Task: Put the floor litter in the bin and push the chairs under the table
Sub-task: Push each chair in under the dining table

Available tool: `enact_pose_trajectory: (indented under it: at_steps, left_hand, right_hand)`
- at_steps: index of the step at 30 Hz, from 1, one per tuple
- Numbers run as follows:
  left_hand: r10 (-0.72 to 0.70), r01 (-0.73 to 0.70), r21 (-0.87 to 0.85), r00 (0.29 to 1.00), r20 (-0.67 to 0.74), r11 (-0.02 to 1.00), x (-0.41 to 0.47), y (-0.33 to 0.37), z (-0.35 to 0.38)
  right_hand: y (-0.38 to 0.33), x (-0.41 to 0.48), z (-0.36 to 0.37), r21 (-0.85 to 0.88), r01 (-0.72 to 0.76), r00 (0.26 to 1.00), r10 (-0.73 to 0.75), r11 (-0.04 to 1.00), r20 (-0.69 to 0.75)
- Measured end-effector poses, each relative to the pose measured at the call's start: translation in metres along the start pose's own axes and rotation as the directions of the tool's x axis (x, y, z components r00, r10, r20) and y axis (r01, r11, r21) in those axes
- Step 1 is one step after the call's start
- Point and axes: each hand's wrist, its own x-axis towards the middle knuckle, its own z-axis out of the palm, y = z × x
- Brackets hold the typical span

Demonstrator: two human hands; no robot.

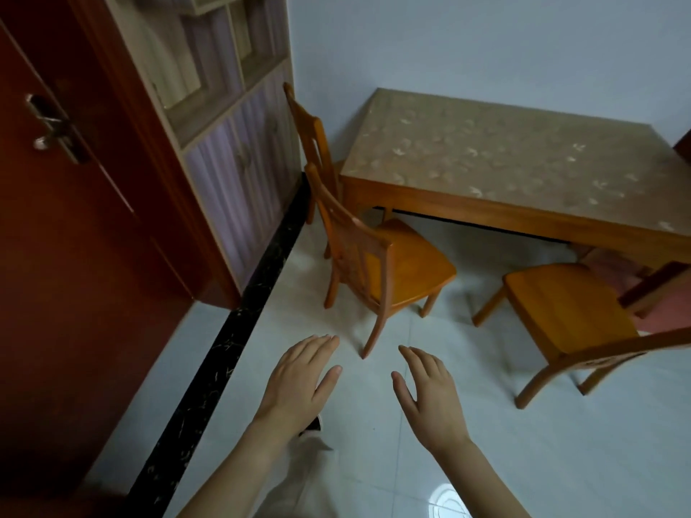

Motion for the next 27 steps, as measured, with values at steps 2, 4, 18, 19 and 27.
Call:
enact_pose_trajectory:
  at_steps: [2, 4, 18, 19, 27]
  left_hand:
    - [0.012, -0.012, 0.004, 1.0, 0.007, 1.0, 0.034, -0.022, -0.003]
    - [0.034, -0.034, 0.004, 0.999, 0.012, 0.999, 0.072, -0.045, -0.012]
    - [0.216, -0.219, 0.081, 0.976, 0.04, 0.972, 0.313, -0.151, -0.07]
    - [0.223, -0.226, 0.089, 0.974, 0.046, 0.97, 0.324, -0.153, -0.068]
    - [0.201, -0.203, 0.057, 0.978, 0.052, 0.977, 0.391, -0.171, -0.054]
  right_hand:
    - [-0.003, 0.036, 0.01, -0.009, -0.005, 1.0, 0.005, 1.0, -0.025]
    - [-0.008, 0.076, 0.018, -0.016, -0.017, 0.998, 0.016, 1.0, -0.056]
    - [-0.047, 0.326, 0.037, 0.015, -0.052, 0.991, 0.053, 0.999, -0.12]
    - [-0.047, 0.336, 0.037, 0.014, -0.047, 0.992, 0.048, 0.999, -0.117]
    - [-0.036, 0.388, 0.053, 0.001, -0.051, 0.998, 0.051, 0.999, -0.031]
